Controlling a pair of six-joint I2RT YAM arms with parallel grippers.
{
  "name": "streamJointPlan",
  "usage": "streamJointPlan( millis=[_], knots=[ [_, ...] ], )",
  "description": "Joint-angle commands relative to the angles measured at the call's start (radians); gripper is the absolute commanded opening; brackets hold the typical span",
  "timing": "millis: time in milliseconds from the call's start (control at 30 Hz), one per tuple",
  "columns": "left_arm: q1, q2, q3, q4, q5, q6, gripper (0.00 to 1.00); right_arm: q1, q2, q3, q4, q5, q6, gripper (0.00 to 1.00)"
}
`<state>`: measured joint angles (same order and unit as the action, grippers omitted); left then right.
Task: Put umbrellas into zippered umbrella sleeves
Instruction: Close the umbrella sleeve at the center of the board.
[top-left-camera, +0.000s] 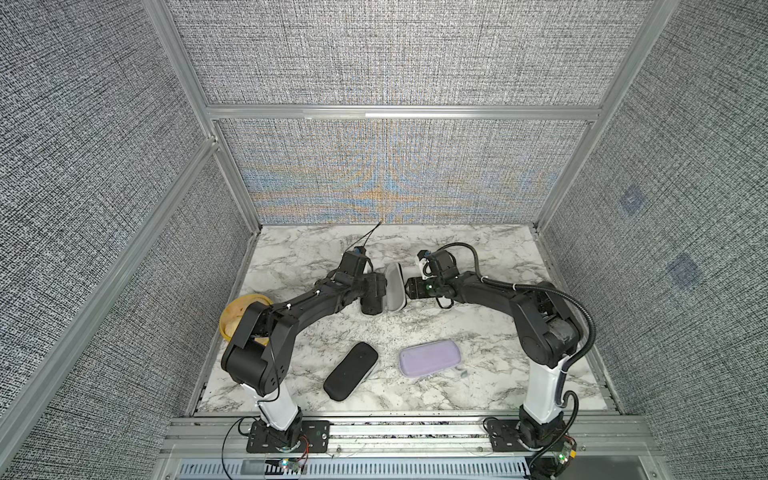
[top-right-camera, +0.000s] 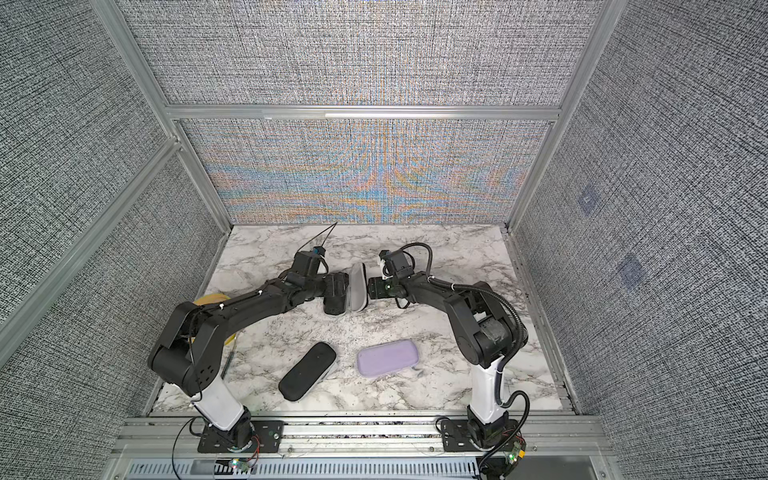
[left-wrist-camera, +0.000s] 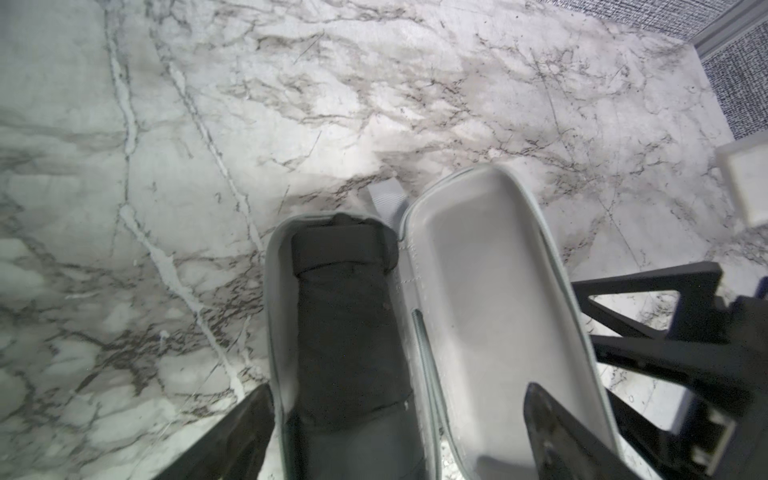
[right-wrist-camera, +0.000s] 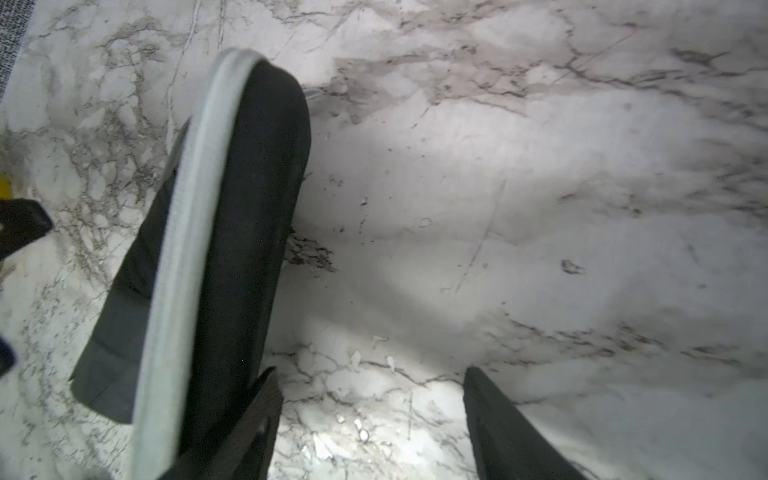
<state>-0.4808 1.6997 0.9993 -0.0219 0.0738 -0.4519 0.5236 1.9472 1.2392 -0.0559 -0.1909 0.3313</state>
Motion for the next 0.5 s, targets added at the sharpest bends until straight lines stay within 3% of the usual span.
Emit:
streamJointPlan(
  millis=[0,133,300,367,467],
  knots=[
    [0.029,-0.039,-0.069,0.081,0.011,-0.041,0.93,0.023,0.001,0.019,0.034,-0.026,0.014,0.72],
    [0.044,-0.165,-0.157,0.116,0.051,-0.039,0.93,0.077,0.023,0.057,0.031,-0.007,0.019,0.75],
    [0.046,-0.337,-0.296,0.170,-0.118,-0.072,0.96,0.114,0.084,0.130,-0.016,0.007,0.019,0.76],
    [0.057,-0.326,-0.302,0.183,-0.115,-0.068,0.99,0.127,0.105,0.158,-0.037,0.008,0.013,0.77],
    [0.059,-0.223,-0.269,0.230,-0.018,-0.073,1.00,0.146,0.124,0.182,-0.054,0.014,0.003,0.77]
  ],
)
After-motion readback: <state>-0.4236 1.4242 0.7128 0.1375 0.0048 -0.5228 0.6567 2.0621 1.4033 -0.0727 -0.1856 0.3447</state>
